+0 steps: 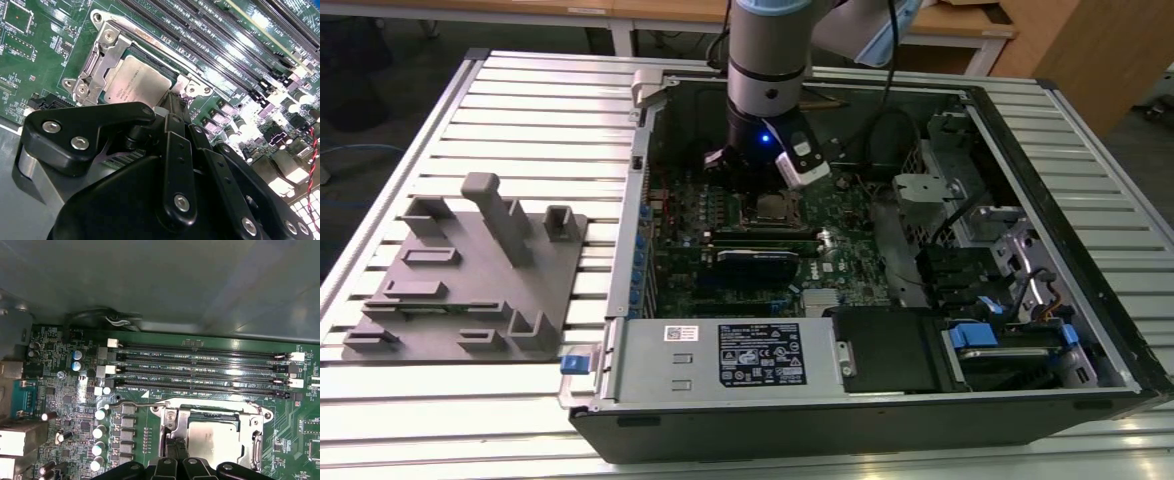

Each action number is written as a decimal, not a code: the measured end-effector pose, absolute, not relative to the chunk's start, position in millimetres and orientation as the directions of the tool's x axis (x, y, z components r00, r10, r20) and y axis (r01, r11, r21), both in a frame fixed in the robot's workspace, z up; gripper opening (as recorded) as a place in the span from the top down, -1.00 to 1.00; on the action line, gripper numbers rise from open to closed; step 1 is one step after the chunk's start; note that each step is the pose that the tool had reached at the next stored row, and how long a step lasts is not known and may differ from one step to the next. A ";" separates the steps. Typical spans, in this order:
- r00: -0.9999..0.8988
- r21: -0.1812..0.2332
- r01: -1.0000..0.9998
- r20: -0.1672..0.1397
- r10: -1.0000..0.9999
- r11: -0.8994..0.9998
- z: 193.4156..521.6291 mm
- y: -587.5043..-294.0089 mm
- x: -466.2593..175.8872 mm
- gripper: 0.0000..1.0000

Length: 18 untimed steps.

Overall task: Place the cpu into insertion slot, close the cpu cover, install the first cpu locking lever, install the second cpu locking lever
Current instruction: 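Close the cpu cover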

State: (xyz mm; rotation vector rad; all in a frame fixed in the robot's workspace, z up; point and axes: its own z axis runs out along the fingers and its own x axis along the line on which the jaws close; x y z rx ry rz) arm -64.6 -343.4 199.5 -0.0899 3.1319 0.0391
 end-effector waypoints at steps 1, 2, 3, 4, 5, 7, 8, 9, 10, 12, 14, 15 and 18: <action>-0.998 0.025 -0.057 -0.009 -0.057 0.998 199.5 -343.4 -64.6 0.80; -0.998 0.025 -0.057 -0.009 -0.057 0.998 199.5 -343.4 -64.6 0.80; -0.998 0.025 -0.057 -0.009 -0.057 0.998 199.4 -343.4 -64.6 0.80; -0.998 0.025 -0.057 -0.009 -0.057 0.998 199.3 -343.4 -64.6 0.80; -0.998 0.025 -0.057 -0.009 -0.057 0.998 199.1 -343.4 -64.6 0.80; -0.998 0.025 -0.057 -0.009 -0.057 0.998 199.0 -343.4 -64.6 0.80; -0.998 0.025 -0.057 -0.009 -0.057 0.998 199.0 -343.4 -64.6 0.80; -0.998 0.025 -0.057 -0.009 -0.057 0.998 199.0 -343.4 -64.6 0.80; -0.998 0.025 -0.057 -0.009 -0.057 0.998 199.2 -343.3 -64.5 0.80; -0.998 0.025 -0.057 -0.009 -0.057 0.998 200.9 -343.4 -64.5 0.80; -0.998 0.025 -0.057 -0.009 -0.057 0.998 203.0 -343.4 -64.6 0.80; -0.998 0.025 -0.057 -0.009 -0.057 0.998 204.1 -343.4 -64.6 0.80; -0.998 0.025 -0.057 -0.009 -0.057 0.998 208.4 -343.4 -64.5 0.80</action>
